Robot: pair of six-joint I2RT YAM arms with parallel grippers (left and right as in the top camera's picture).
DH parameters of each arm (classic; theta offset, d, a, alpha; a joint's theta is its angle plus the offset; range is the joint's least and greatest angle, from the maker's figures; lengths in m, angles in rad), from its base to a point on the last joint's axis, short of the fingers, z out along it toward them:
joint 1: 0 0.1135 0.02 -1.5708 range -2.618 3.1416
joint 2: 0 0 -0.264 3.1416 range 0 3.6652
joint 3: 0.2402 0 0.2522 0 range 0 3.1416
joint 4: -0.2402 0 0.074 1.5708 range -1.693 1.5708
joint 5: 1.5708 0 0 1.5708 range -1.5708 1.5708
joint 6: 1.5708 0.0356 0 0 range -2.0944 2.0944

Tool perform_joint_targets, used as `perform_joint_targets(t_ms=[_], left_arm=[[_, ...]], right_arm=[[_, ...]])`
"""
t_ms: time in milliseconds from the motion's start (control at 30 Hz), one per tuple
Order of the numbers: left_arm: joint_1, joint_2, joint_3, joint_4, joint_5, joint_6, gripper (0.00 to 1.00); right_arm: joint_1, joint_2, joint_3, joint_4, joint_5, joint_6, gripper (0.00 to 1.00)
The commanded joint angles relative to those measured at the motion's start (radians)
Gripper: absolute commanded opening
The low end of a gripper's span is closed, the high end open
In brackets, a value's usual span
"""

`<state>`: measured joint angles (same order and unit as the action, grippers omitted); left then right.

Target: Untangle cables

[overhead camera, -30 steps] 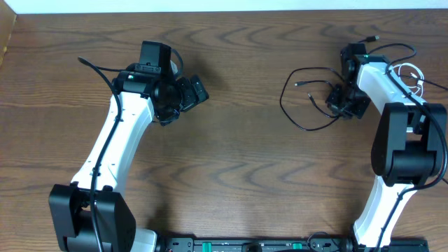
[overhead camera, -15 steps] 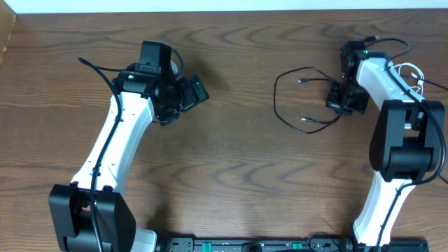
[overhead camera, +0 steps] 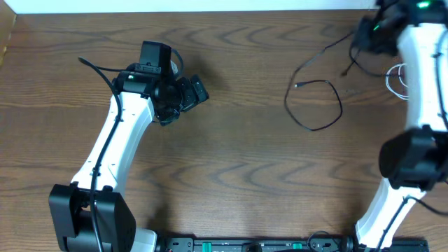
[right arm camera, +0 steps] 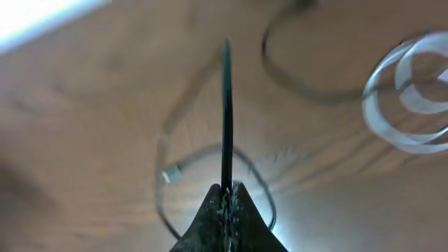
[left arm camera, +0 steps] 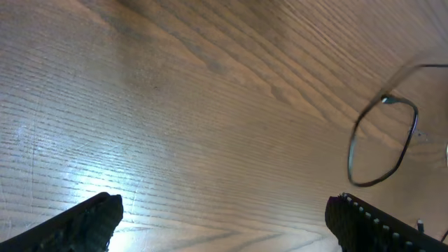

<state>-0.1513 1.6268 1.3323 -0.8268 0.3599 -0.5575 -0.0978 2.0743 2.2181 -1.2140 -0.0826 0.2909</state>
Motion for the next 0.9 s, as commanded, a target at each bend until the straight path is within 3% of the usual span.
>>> perform_joint_targets(t_ms=[0, 333, 500, 800, 867], left_arm=[[0.002, 0.006, 0.012, -0.002, -0.014, -0.005, 0.98], [0.002, 0.006, 0.012, -0.002, -0.014, -0.005, 0.98], [0.002, 0.006, 0.012, -0.002, -0.014, -0.005, 0.98], [0.002, 0.006, 0.012, -0.002, -0.014, -0.005, 0.98], [0.002, 0.006, 0.012, -0.002, -0.014, -0.005, 0.98]], right_arm=[[-0.075, -0.079, 0.1, 0.01, -0.002, 0.011, 0.01], [-0.495, -0.145, 0.363, 0.078, -0.097, 0.222, 0.01], [-0.66, -0.142, 0.383, 0.055, -0.052, 0.235, 0.01], [-0.603, -0.106, 0.379, -0.032, -0.068, 0.075, 0.01], [-0.565, -0.094, 0.379, -0.055, -0.098, 0.018, 0.06]])
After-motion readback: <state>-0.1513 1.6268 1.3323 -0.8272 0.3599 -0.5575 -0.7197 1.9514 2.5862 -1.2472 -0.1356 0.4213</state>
